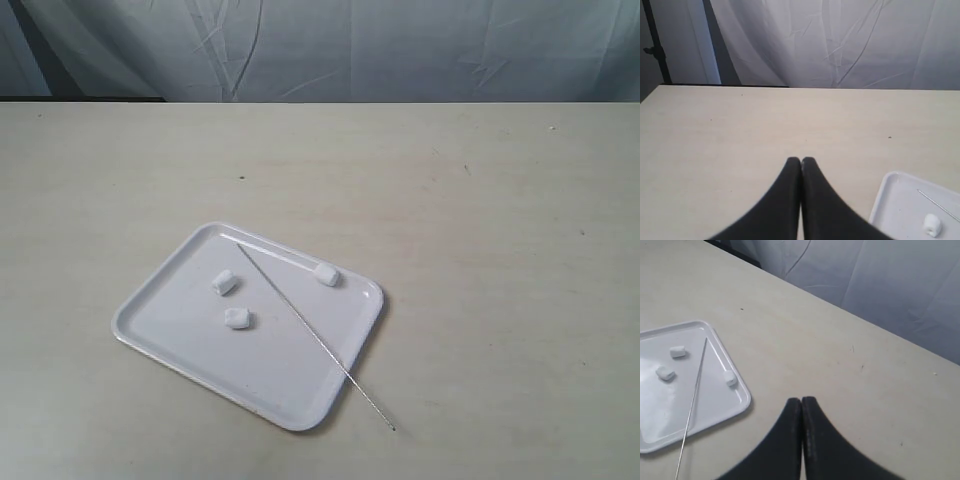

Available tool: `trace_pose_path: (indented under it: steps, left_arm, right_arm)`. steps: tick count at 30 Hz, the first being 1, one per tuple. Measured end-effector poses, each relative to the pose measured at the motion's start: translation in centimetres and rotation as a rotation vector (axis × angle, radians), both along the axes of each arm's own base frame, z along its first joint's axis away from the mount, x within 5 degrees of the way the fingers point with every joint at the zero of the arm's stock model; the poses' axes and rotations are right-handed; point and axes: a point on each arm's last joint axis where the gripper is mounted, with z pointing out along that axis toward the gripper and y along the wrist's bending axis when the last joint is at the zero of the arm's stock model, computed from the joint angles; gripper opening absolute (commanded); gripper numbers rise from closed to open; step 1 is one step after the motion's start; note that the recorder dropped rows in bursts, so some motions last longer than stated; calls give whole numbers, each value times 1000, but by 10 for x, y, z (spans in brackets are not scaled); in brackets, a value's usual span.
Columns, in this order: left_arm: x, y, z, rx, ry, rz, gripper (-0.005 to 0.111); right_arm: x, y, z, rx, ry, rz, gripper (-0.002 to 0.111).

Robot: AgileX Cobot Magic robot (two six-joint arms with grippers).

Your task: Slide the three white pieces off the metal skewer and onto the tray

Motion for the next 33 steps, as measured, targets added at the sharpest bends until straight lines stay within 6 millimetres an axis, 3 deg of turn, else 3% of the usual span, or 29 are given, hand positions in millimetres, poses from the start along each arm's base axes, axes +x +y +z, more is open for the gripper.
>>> trace_pose_path:
  steps: [10,14,22,25,33]
  left_arm:
    - [-1,0,0,-4,-3,2,0]
    - [-15,1,6,-1,-83,4,0]
    - [-59,7,16,58,-329,25,0]
    - [-60,7,6,65,-330,27,0]
    - [-43,4,-36,65,-270,1,0]
  right_arm:
    - [-2,1,-3,139,101,-62,-1]
    - [-2,1,-3,131,95,-65,-1]
    - [-6,-26,25,160,-251,-135,-1]
    - [-9,-33,12,163,-251,-196,-1]
    - [-8,-35,-55,269,-333,-267,-1]
